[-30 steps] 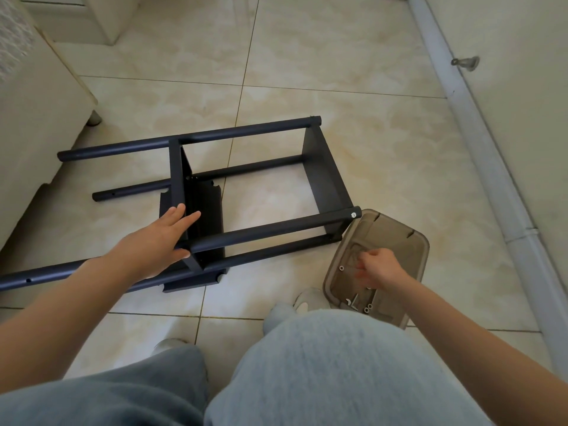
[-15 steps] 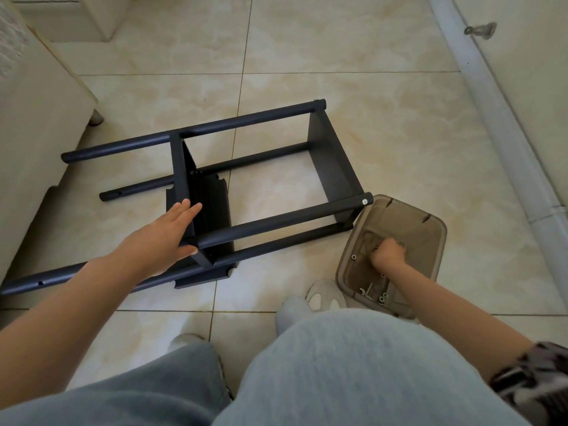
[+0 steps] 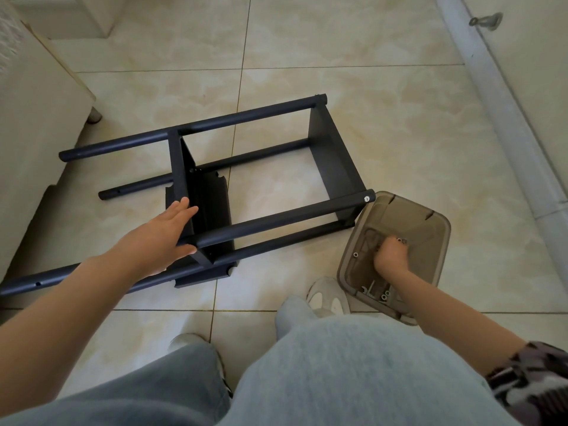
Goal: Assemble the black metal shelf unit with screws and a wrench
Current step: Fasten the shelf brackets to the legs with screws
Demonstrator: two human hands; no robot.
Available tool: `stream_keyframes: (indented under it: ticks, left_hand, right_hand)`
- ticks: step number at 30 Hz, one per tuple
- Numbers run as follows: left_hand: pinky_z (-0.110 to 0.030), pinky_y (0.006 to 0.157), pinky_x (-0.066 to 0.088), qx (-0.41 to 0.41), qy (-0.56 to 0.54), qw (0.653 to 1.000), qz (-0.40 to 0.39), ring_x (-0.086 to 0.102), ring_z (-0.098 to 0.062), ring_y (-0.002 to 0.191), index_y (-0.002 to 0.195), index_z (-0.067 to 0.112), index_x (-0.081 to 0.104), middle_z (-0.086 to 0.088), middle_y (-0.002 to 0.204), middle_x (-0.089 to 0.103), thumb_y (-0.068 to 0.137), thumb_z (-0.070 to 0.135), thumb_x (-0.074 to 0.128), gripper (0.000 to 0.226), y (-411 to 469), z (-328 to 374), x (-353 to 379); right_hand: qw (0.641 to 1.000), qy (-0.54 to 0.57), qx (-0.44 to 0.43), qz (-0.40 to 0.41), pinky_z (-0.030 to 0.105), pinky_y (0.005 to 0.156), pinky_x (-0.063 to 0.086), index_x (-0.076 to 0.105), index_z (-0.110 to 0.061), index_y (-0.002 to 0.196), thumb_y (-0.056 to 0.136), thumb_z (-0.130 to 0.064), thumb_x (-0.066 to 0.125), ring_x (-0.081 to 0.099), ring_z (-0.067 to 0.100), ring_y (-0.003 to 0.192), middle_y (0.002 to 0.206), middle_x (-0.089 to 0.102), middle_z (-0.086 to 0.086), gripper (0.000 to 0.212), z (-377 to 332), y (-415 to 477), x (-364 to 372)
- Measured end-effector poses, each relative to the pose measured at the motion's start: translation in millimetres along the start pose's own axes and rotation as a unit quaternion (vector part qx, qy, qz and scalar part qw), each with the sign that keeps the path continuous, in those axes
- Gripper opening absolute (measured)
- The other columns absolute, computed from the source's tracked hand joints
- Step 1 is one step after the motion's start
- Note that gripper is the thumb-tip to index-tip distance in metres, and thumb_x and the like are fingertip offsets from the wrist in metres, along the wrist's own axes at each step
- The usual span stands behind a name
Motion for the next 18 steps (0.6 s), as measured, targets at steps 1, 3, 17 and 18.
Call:
stream_keyframes:
  ticks: [1, 3, 17, 18]
  left_hand:
    - [-0.035, 0.121, 0.024, 0.000, -0.002, 1.000, 0.000, 0.011, -0.019, 0.155, 0.161, 0.022, 0.006, 0.003, 0.169, -0.005, 0.098, 0.030, 0.062, 0.085, -0.4, 0.5, -0.4]
    - [-0.035, 0.120, 0.024, 0.001, -0.005, 1.000, 0.000, 0.012, -0.019, 0.155, 0.161, 0.022, 0.006, 0.003, 0.169, -0.005, 0.098, 0.031, 0.062, 0.085, -1.2, 1.2, -1.6]
    - [-0.043, 0.113, 0.039, 0.044, -0.039, 0.994, 0.088, 0.023, -0.014, 0.151, 0.154, 0.033, 0.034, 0.013, 0.165, 0.021, 0.085, 0.048, 0.073, 0.081, 2.5, -22.4, 3.7]
    - [-0.043, 0.113, 0.038, 0.048, -0.035, 0.994, 0.094, 0.024, -0.015, 0.151, 0.154, 0.032, 0.035, 0.012, 0.164, 0.024, 0.085, 0.048, 0.074, 0.081, 2.8, -23.2, 4.3]
  right_hand:
    - [1.000, 0.006, 0.001, 0.000, 0.038, 0.079, 0.046, 0.061, 0.006, 0.103, 0.095, 0.003, 0.047, 0.060, 0.041, 0.102, 0.109, 0.062, 0.027, 0.016, 0.1, -0.9, -0.6]
    - [1.000, 0.020, -0.003, -0.022, 0.033, 0.076, 0.043, 0.064, 0.003, 0.102, 0.097, -0.001, 0.048, 0.061, 0.038, 0.100, 0.108, 0.064, 0.024, 0.017, 0.8, -1.5, -1.6]
    - [0.904, 0.355, 0.073, -0.228, 0.021, 0.050, 0.055, 0.070, 0.000, 0.095, 0.088, -0.007, 0.071, 0.066, 0.015, 0.064, 0.077, 0.070, 0.011, 0.010, -35.7, -63.8, -65.0]
    - [0.900, 0.363, 0.066, -0.231, 0.022, 0.053, 0.056, 0.071, -0.001, 0.095, 0.087, -0.009, 0.071, 0.066, 0.015, 0.064, 0.075, 0.071, 0.010, 0.011, -37.8, -66.9, -68.8]
Point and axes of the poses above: each hand's wrist, its own y-axis towards the middle knuckle, its own x-axis out of the palm, z = x × y, the point moved 3 cm from there along y, towards the middle knuckle
